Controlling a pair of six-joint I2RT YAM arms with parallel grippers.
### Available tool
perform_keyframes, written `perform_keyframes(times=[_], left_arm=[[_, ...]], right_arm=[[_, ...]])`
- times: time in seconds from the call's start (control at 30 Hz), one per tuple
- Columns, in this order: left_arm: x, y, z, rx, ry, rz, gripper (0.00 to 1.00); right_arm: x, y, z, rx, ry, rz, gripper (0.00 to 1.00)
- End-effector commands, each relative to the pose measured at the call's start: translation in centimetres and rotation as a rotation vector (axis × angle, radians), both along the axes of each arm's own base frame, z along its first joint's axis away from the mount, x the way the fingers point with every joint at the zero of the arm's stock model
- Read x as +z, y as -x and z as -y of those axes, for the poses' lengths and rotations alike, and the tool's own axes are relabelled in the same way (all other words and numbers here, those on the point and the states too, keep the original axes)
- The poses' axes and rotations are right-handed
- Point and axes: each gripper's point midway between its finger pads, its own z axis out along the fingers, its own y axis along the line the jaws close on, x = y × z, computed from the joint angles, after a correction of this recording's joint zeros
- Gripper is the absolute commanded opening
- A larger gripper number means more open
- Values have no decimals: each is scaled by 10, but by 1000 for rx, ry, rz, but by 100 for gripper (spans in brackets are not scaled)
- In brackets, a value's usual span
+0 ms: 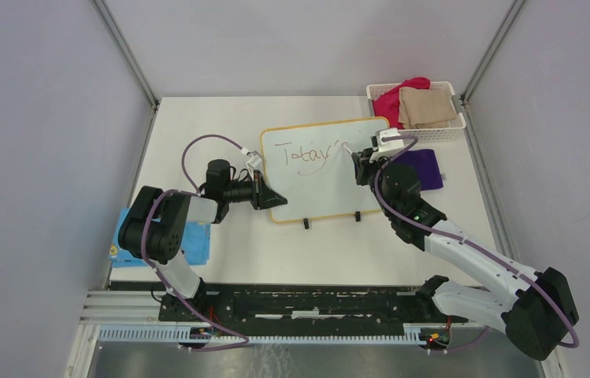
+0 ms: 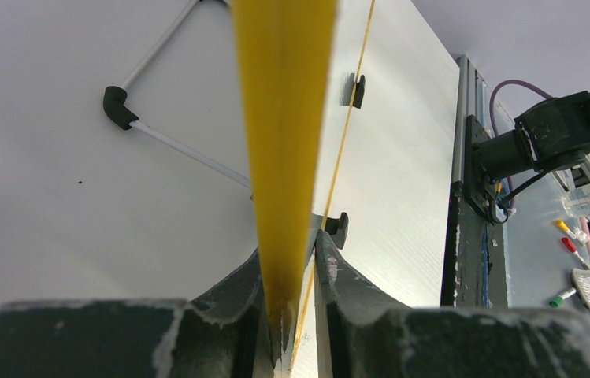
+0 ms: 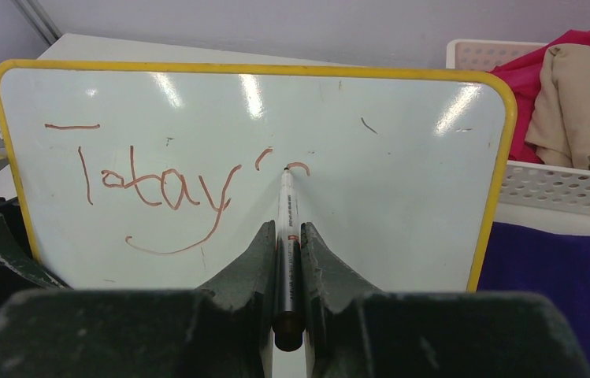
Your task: Write a sentence on the whiteboard
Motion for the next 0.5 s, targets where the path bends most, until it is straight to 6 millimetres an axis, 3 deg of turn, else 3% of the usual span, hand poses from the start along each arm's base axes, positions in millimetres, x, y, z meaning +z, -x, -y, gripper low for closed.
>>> perform_keyframes(times=[0.0,0.47], left_arm=[[-33,9,-3,35,-106,-80,2],[-33,10,-2,33,-111,-78,2]], right_arm=[[0,2,3,0,-10,5,0],[-10,6,20,-67,32,-23,0]])
